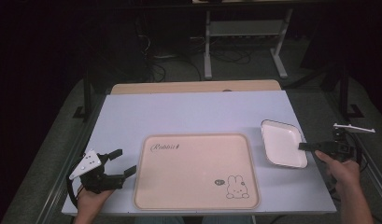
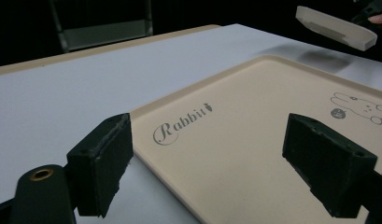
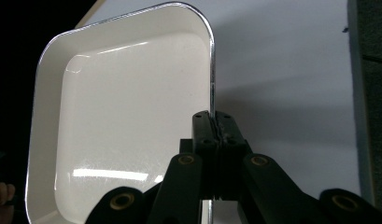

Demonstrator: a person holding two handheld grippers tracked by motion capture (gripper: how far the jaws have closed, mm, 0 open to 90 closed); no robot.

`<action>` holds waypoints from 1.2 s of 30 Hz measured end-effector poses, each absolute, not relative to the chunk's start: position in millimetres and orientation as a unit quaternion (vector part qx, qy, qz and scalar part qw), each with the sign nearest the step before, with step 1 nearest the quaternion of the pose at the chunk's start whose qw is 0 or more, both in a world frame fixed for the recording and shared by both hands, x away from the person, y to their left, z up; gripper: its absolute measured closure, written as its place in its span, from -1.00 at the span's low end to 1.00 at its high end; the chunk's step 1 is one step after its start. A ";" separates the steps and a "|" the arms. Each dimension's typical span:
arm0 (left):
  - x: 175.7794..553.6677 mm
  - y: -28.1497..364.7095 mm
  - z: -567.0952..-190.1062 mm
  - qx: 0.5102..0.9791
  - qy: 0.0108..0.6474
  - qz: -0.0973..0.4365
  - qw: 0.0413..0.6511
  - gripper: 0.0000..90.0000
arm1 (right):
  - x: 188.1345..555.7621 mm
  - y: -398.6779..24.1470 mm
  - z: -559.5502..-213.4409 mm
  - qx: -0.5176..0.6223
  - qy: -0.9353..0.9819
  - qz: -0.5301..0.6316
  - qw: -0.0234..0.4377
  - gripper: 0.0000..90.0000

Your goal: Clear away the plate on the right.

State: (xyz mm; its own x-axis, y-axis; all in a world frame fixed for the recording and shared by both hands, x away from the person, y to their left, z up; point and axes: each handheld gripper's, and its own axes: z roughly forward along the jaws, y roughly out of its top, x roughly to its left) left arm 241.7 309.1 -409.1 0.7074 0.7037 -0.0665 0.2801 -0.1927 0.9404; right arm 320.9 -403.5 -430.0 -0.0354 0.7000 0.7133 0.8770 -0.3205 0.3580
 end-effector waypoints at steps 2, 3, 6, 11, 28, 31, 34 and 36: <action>241.9 308.8 -409.3 0.747 0.329 0.195 0.543 -0.65 | 317.2 -402.5 -428.1 -0.685 -0.567 -0.445 0.106 0.97; 241.9 308.8 -409.3 0.747 0.329 0.195 0.543 -0.65 | 315.0 -401.7 -426.8 -0.684 -0.564 -0.451 0.106 0.97; 242.1 308.7 -409.5 0.749 0.329 0.194 0.542 -0.65 | 309.7 -397.1 -421.8 -0.677 -0.559 -0.466 0.107 0.97; 241.8 308.7 -409.2 0.748 0.328 0.195 0.542 -0.65 | 302.6 -384.7 -408.6 -0.657 -0.560 -0.492 0.111 0.97; 241.7 308.5 -409.2 0.748 0.328 0.197 0.542 -0.65 | 293.5 -329.6 -361.5 -0.619 -0.564 -0.534 0.115 0.97; 241.5 308.5 -409.1 0.748 0.328 0.197 0.542 -0.65 | 293.3 -319.2 -349.9 -0.609 -0.563 -0.546 0.115 0.97; 241.4 308.5 -409.1 0.748 0.328 0.197 0.543 -0.65 | 293.3 -307.4 -337.8 -0.601 -0.564 -0.555 0.113 0.97; 241.4 308.5 -409.0 0.748 0.328 0.197 0.543 -0.65 | 293.6 -299.0 -331.0 -0.596 -0.566 -0.558 0.113 0.97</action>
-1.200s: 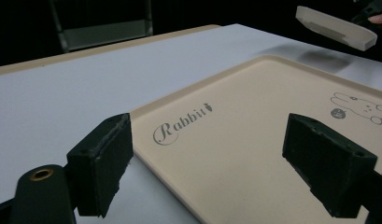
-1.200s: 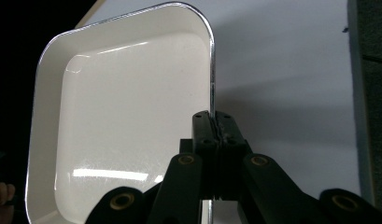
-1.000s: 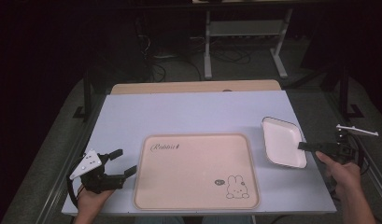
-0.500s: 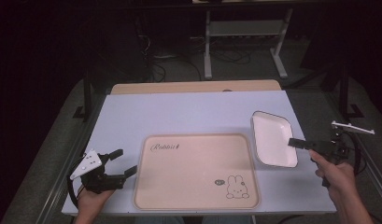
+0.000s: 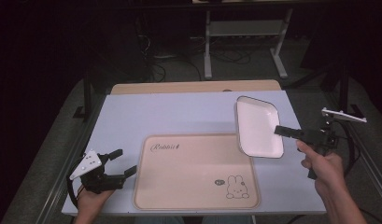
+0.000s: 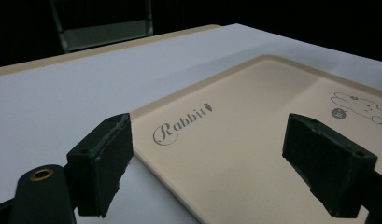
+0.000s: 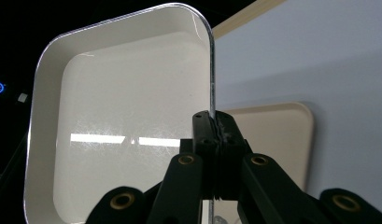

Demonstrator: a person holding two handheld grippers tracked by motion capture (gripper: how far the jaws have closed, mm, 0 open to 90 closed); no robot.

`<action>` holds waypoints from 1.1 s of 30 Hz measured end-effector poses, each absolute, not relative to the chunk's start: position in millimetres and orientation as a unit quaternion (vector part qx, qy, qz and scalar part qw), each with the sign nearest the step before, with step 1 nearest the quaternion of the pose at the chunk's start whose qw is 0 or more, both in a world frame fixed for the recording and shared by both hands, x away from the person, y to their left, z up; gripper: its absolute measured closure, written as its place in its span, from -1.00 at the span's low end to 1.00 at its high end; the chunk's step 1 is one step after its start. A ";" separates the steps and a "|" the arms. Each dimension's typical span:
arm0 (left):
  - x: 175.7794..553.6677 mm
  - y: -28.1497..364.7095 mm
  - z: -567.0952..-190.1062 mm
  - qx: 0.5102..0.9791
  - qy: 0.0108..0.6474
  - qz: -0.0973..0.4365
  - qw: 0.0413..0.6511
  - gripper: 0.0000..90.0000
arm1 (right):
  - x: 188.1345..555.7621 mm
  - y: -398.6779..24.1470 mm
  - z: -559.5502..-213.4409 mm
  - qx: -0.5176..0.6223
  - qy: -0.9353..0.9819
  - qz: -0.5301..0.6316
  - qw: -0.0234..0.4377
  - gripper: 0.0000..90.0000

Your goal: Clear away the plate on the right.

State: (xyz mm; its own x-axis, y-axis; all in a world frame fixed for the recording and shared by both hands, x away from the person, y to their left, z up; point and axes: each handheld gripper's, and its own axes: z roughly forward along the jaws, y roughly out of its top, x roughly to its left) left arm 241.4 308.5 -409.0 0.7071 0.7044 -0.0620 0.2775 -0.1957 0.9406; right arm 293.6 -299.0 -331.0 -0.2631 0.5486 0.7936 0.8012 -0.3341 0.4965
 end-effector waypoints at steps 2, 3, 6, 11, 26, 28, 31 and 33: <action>241.3 308.6 -408.9 0.748 0.328 0.197 0.543 -0.65 | 293.9 -290.7 -326.0 -0.593 -0.568 -0.559 0.116 0.97; 241.3 308.7 -408.9 0.747 0.328 0.197 0.543 -0.65 | 294.0 -286.3 -324.6 -0.591 -0.568 -0.560 0.117 0.97; 241.4 309.2 -408.9 0.747 0.329 0.196 0.544 -0.65 | 294.2 -273.7 -323.2 -0.587 -0.568 -0.564 0.121 0.97; 241.5 310.3 -408.9 0.745 0.330 0.197 0.544 -0.65 | 294.8 -255.7 -327.4 -0.589 -0.565 -0.564 0.126 0.97; 241.3 310.2 -409.0 0.745 0.329 0.197 0.545 -0.65 | 299.8 -212.2 -351.0 -0.584 -0.568 -0.561 0.150 0.97; 241.3 310.2 -409.0 0.746 0.329 0.196 0.545 -0.65 | 299.9 -209.0 -353.7 -0.586 -0.568 -0.559 0.148 0.97; 241.2 310.2 -409.1 0.746 0.329 0.196 0.545 -0.65 | 300.4 -204.5 -357.2 -0.589 -0.568 -0.556 0.147 0.97; 241.4 310.3 -409.2 0.746 0.330 0.196 0.545 -0.65 | 300.4 -201.9 -358.7 -0.590 -0.566 -0.557 0.147 0.97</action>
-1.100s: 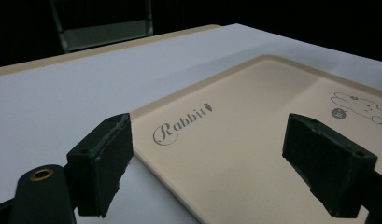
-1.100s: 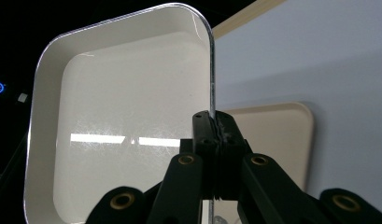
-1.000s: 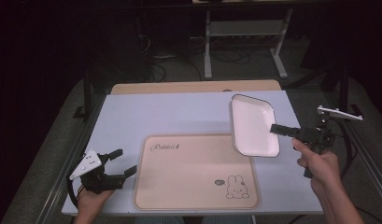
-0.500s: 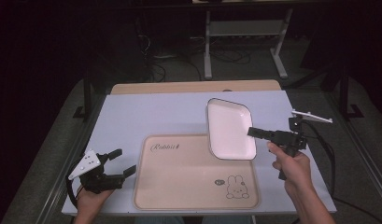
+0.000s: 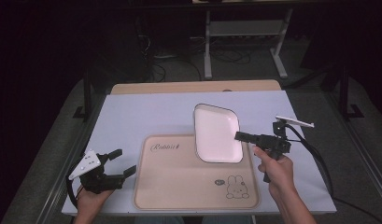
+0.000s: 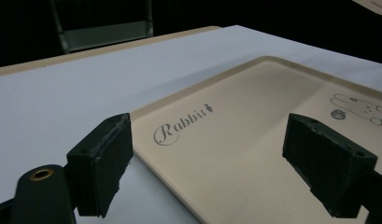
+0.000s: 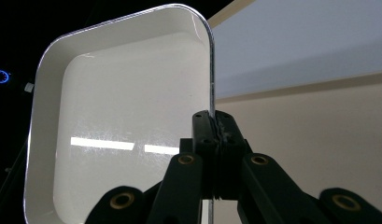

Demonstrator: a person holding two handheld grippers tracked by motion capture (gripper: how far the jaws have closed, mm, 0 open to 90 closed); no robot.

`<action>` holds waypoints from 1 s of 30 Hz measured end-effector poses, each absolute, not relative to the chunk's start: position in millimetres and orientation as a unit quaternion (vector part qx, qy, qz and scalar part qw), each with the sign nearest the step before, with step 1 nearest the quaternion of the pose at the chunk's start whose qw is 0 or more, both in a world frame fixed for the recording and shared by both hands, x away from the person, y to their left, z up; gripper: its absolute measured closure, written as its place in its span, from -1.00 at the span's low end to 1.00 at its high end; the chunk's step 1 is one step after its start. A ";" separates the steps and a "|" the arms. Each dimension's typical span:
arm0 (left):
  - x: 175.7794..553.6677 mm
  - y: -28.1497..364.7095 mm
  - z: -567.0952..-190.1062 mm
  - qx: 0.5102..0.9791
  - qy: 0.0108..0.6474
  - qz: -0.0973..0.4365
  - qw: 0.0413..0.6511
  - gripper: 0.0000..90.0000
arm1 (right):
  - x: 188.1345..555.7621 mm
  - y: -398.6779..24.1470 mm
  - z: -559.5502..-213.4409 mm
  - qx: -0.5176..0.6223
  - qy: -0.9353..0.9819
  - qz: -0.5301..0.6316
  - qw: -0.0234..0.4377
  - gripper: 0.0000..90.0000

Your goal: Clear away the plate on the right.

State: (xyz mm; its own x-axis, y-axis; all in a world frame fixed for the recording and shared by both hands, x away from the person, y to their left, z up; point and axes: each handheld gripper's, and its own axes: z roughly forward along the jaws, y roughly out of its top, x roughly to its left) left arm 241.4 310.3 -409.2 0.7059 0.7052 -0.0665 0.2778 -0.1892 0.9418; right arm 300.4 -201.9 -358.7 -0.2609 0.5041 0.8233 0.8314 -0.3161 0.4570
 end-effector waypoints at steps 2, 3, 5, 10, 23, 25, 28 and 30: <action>241.4 310.3 -409.2 0.746 0.330 0.196 0.545 -0.65 | 300.6 -199.9 -360.1 -0.592 -0.564 -0.557 0.145 0.97; 241.4 310.3 -409.2 0.746 0.329 0.197 0.545 -0.65 | 300.7 -198.8 -360.7 -0.593 -0.563 -0.557 0.144 0.97; 241.2 310.5 -409.2 0.746 0.329 0.197 0.544 -0.65 | 301.1 -196.6 -362.9 -0.594 -0.564 -0.556 0.142 0.97; 241.3 310.5 -409.2 0.746 0.329 0.197 0.544 -0.65 | 300.6 -187.5 -370.5 -0.599 -0.565 -0.549 0.141 0.97; 241.3 311.1 -409.2 0.745 0.329 0.196 0.546 -0.65 | 299.3 -164.7 -403.6 -0.625 -0.569 -0.518 0.135 0.96; 241.1 310.9 -409.1 0.746 0.328 0.197 0.546 -0.65 | 298.6 -162.5 -408.4 -0.628 -0.571 -0.512 0.134 0.96; 241.3 311.0 -409.2 0.745 0.329 0.196 0.546 -0.65 | 297.6 -158.8 -414.5 -0.632 -0.576 -0.502 0.130 0.96; 241.4 311.1 -409.3 0.745 0.329 0.196 0.546 -0.65 | 296.4 -155.7 -418.8 -0.634 -0.580 -0.496 0.126 0.96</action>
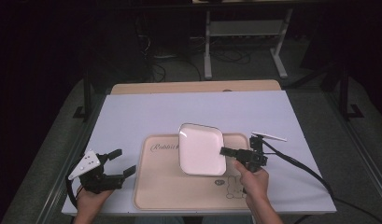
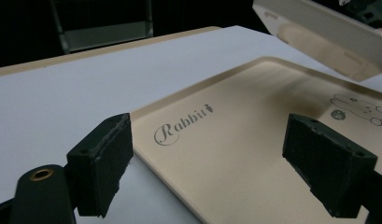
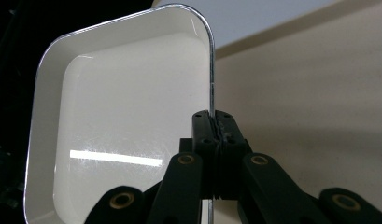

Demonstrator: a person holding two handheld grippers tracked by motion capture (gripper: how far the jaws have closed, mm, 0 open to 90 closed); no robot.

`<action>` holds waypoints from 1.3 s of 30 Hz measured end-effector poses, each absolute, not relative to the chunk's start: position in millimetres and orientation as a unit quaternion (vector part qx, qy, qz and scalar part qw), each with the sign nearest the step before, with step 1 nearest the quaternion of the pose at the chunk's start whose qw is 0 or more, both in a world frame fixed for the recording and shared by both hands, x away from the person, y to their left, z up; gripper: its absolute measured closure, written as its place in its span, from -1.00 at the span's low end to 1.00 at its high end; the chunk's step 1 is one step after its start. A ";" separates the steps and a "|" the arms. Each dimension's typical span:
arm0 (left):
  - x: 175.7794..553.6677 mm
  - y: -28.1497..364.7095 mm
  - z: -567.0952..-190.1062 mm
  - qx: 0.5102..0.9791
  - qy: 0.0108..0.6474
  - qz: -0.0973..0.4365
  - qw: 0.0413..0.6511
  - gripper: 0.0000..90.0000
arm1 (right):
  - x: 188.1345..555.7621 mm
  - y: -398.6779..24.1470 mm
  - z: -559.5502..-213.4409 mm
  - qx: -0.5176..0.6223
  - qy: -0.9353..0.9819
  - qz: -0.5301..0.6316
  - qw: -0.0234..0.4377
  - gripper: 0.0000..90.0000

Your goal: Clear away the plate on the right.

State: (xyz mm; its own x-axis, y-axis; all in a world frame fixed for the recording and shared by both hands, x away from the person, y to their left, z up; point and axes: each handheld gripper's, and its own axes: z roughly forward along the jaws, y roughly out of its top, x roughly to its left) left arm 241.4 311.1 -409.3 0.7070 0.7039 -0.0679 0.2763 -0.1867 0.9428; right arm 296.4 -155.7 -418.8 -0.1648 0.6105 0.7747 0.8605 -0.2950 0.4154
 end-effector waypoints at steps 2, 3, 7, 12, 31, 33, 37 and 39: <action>241.5 311.1 -409.4 0.745 0.329 0.196 0.546 -0.65 | 295.5 -152.4 -423.6 -0.637 -0.585 -0.486 0.126 0.96; 241.4 311.2 -409.3 0.745 0.329 0.196 0.546 -0.65 | 295.1 -151.1 -426.1 -0.638 -0.587 -0.482 0.124 0.96; 241.0 311.5 -409.1 0.744 0.330 0.196 0.547 -0.65 | 293.9 -146.4 -432.6 -0.644 -0.589 -0.472 0.124 0.96; 240.9 311.5 -408.8 0.744 0.329 0.196 0.547 -0.65 | 290.7 -143.5 -436.6 -0.654 -0.588 -0.460 0.122 0.96; 240.2 312.9 -407.8 0.741 0.331 0.198 0.550 -0.65 | 289.2 -147.3 -448.7 -0.681 -0.576 -0.443 0.097 0.88; 240.1 312.6 -407.8 0.740 0.331 0.199 0.550 -0.65 | 288.5 -149.6 -451.0 -0.686 -0.573 -0.439 0.093 0.88; 240.0 312.3 -407.6 0.741 0.330 0.199 0.550 -0.65 | 288.5 -149.1 -452.6 -0.689 -0.574 -0.433 0.089 0.84; 240.1 312.5 -407.8 0.741 0.331 0.199 0.550 -0.65 | 288.6 -148.6 -453.7 -0.692 -0.573 -0.430 0.086 0.83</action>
